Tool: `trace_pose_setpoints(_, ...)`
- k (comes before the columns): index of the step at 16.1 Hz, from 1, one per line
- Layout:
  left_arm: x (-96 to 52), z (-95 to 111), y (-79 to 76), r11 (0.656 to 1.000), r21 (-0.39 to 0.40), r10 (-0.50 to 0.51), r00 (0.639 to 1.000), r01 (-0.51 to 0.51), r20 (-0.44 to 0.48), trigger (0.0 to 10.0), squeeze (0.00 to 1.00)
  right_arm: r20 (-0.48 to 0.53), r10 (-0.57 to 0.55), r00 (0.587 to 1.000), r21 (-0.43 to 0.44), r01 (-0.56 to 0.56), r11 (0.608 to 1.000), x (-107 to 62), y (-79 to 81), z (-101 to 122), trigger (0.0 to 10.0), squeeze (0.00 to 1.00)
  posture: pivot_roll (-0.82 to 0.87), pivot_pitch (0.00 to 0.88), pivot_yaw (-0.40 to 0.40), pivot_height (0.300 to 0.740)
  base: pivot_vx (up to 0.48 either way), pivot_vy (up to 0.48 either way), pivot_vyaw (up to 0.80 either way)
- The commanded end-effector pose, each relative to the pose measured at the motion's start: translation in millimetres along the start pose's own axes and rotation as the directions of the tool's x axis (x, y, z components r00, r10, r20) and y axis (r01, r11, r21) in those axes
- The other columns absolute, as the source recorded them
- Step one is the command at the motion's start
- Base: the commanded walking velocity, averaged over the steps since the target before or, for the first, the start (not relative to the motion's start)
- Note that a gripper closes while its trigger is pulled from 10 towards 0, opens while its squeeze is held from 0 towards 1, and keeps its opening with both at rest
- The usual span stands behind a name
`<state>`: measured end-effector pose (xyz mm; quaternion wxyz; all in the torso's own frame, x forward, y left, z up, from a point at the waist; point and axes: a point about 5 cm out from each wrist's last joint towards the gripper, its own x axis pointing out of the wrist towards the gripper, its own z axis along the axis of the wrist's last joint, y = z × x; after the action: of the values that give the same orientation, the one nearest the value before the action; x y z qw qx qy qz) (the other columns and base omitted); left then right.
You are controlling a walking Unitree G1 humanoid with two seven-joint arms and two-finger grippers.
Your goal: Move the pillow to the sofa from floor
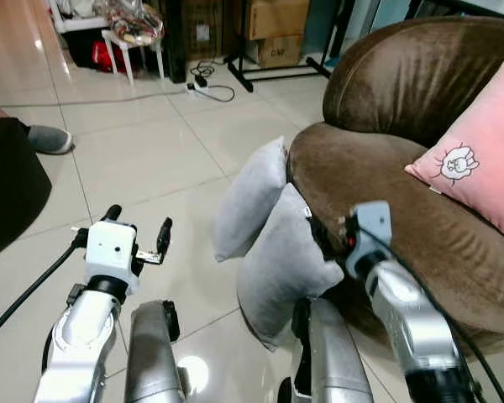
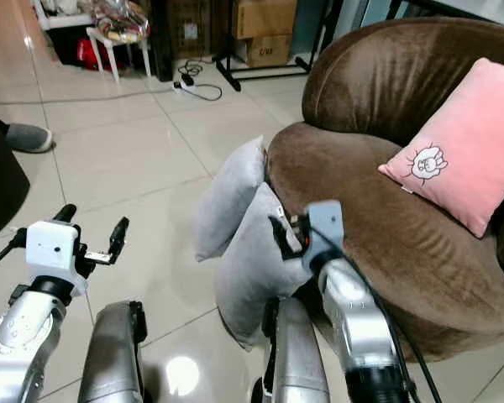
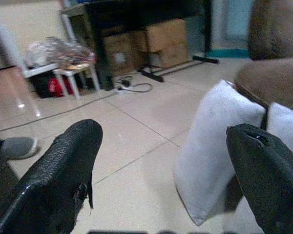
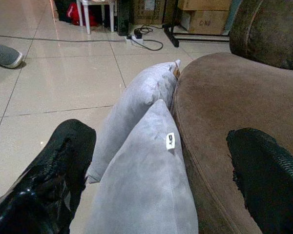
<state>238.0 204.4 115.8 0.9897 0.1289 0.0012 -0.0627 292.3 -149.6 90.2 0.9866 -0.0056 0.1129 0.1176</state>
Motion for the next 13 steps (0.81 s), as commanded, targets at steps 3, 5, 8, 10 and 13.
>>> trace_pose_setpoints(3, 3.6, -1.0, -1.5, 0.996, 0.012, -0.093, 0.995, 0.093, -0.027, 10.0, 0.83, -0.100, -0.032, 0.994, 0.008, 0.033, 0.999, 8.1, -5.3, -10.6, 10.0, 1.00, -0.01, 0.073, -0.082, 0.470, 0.000, 0.000, 0.00)
trace_pose_setpoints(5, 4.3, -0.1, -9.3, 0.975, 0.036, -0.218, 0.975, 0.220, -0.047, 10.0, 0.00, -0.161, -0.041, 0.986, -0.029, 0.037, 0.999, 31.4, -0.9, -20.9, 10.0, 0.00, -0.01, 0.137, -0.066, 0.470, 0.000, 0.000, 0.00)
trace_pose_setpoints(8, 0.5, 2.1, -15.9, 0.954, 0.035, -0.296, 0.953, 0.299, -0.059, 10.0, 0.00, -0.207, -0.085, 0.975, 0.026, 0.092, 0.995, 44.1, 0.2, -28.0, 10.0, 0.00, -0.01, 0.216, -0.053, 0.470, 0.000, 0.000, 0.00)
trace_pose_setpoints(10, -8.5, 1.9, -20.1, 0.926, 0.036, -0.372, 0.924, 0.376, -0.085, 10.0, 0.00, -0.229, -0.126, 0.965, 0.008, 0.131, 0.991, 51.0, 1.9, -32.7, 10.0, 0.00, 0.00, 0.268, -0.053, 0.470, 0.000, 0.000, 0.00)
trace_pose_setpoints(13, -26.7, 4.8, -22.6, 0.899, 0.040, -0.430, 0.897, 0.436, -0.102, 10.0, 0.00, -0.192, -0.218, 0.957, -0.040, 0.214, 0.976, 55.4, 0.0, -32.4, 10.0, 0.00, 0.01, 0.318, -0.060, 0.470, 0.000, 0.000, 0.00)
